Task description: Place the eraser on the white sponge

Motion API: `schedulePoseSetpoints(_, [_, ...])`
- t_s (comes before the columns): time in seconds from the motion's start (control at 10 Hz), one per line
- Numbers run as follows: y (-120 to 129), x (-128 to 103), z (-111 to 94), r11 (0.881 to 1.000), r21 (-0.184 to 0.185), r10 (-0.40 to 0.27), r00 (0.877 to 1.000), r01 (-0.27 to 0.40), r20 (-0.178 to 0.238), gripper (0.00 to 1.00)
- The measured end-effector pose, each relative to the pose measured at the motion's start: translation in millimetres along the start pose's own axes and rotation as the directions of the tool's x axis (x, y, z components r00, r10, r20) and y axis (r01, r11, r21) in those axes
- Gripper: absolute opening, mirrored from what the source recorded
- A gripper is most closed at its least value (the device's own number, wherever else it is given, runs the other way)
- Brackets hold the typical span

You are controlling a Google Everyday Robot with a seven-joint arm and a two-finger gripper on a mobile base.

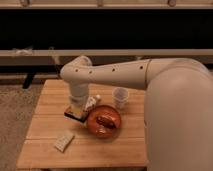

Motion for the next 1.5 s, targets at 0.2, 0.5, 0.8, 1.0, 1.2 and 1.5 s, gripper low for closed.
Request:
schedulePoseSetpoints(0.2, [30, 3, 6, 0.999, -0.022, -0.047, 0.999, 0.047, 0.003, 0.00])
schedulePoseSetpoints(0.5, [51, 4, 23, 0.993, -0.050, -0.103, 0.995, 0.103, 0.000, 0.00])
schedulePoseSetpoints(0.8, [52, 5, 38, 0.991, -0.065, -0.114, 0.993, 0.113, -0.012, 0.00])
schedulePoseSetpoints(1.0, [51, 2, 44, 0.991, -0.065, -0.120, 0.993, 0.119, -0.013, 0.00])
schedulePoseSetpoints(1.2, [52, 1, 48, 0.990, -0.068, -0.123, 0.992, 0.122, -0.015, 0.00])
schedulePoseSetpoints(1.5, [63, -4, 50, 0.986, -0.088, -0.142, 0.990, 0.141, -0.004, 0.00])
